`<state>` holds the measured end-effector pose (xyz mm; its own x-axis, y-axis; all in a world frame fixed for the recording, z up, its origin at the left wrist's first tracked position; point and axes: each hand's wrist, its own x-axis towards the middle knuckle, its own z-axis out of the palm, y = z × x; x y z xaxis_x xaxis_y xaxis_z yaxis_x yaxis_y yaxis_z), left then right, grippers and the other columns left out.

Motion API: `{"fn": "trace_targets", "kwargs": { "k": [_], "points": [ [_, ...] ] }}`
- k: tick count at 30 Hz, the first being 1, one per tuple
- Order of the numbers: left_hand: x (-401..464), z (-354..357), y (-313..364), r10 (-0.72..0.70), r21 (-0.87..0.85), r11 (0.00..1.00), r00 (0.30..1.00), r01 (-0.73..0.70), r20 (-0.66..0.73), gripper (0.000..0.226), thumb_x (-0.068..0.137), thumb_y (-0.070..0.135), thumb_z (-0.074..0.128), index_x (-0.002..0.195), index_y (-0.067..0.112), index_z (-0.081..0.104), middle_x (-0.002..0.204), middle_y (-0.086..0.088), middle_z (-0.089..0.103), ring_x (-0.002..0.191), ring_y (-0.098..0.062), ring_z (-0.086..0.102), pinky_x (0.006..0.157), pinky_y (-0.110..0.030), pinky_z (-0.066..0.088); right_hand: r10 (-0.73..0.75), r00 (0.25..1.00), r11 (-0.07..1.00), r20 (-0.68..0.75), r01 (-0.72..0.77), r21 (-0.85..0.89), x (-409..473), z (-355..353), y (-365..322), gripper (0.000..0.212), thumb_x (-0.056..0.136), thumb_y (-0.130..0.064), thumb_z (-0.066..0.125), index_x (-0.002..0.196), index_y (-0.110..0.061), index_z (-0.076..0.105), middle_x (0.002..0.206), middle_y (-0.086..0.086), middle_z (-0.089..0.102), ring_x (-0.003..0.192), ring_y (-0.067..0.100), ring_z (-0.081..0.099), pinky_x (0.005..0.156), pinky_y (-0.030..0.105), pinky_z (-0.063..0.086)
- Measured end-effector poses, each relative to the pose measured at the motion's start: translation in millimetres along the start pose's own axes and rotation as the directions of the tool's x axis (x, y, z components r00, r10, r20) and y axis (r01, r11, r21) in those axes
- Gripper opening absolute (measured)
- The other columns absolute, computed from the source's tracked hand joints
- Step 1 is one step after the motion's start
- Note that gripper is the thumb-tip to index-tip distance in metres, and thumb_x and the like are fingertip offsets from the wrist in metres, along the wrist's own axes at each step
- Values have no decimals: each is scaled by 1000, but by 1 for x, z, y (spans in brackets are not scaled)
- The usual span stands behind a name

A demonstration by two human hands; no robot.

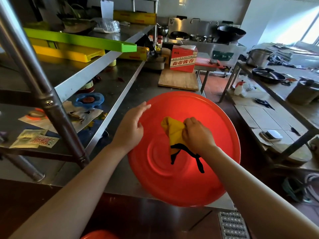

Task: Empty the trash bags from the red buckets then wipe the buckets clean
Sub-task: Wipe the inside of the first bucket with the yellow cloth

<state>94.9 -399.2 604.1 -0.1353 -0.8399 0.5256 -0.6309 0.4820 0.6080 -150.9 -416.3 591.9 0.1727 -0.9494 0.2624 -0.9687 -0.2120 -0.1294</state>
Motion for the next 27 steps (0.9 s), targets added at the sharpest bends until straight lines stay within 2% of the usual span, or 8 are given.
{"fn": "trace_targets", "kwargs": {
  "k": [3,6,8,15,18,20,23,27],
  "points": [
    [7,5,4,30,63,997,998,-33,50,78,81,-19,46,150,16,37,155,-3,36,142,-11,30,108,-7,24,35,999,999,41,-35,-5,-1,8,8,23,96,-18,46,114,-7,53,116,12,54,105,33,54,72,39,43],
    [14,6,8,36,123,991,991,-52,128,81,81,-14,49,153,20,33,159,1,28,143,-18,24,110,-25,30,81,994,997,75,-81,3,1,19,14,22,98,-17,45,114,-4,52,116,15,52,102,36,57,67,38,38],
    [18,5,11,35,133,990,989,-54,146,81,79,-10,52,152,21,34,156,3,32,141,-19,25,110,-30,31,112,989,993,101,-116,31,2,27,18,21,97,-15,45,113,-2,50,116,17,52,101,38,58,65,38,34],
    [21,12,19,70,246,964,987,-105,147,84,76,-2,57,153,20,30,150,1,34,134,-23,29,104,-29,30,191,967,978,167,-203,56,15,48,23,21,98,-11,44,115,0,47,118,20,52,105,41,59,71,40,41],
    [22,12,20,99,322,934,979,-153,178,86,78,6,61,155,17,24,153,-3,32,139,-24,27,111,-33,29,229,954,965,196,-248,82,20,59,24,22,97,-10,44,116,1,45,118,23,53,107,42,58,79,43,45],
    [21,13,20,110,351,919,972,-179,207,88,80,9,62,157,16,19,159,-4,27,147,-24,21,118,-35,23,272,935,943,226,-306,131,22,68,25,23,96,-11,45,116,1,45,119,23,53,109,43,57,82,43,45],
    [20,15,19,82,333,930,969,-159,232,89,84,9,61,158,19,13,164,-3,15,152,-20,11,118,-26,13,325,905,901,275,-384,200,24,84,25,30,96,-14,49,121,1,42,122,22,52,113,42,56,85,42,44],
    [25,17,20,66,259,958,974,-123,219,90,82,-11,52,158,21,15,163,1,17,149,-14,21,113,-23,29,344,881,874,325,-427,232,27,105,25,34,96,-16,50,125,0,41,126,21,52,117,40,54,89,40,44]
  ]
}}
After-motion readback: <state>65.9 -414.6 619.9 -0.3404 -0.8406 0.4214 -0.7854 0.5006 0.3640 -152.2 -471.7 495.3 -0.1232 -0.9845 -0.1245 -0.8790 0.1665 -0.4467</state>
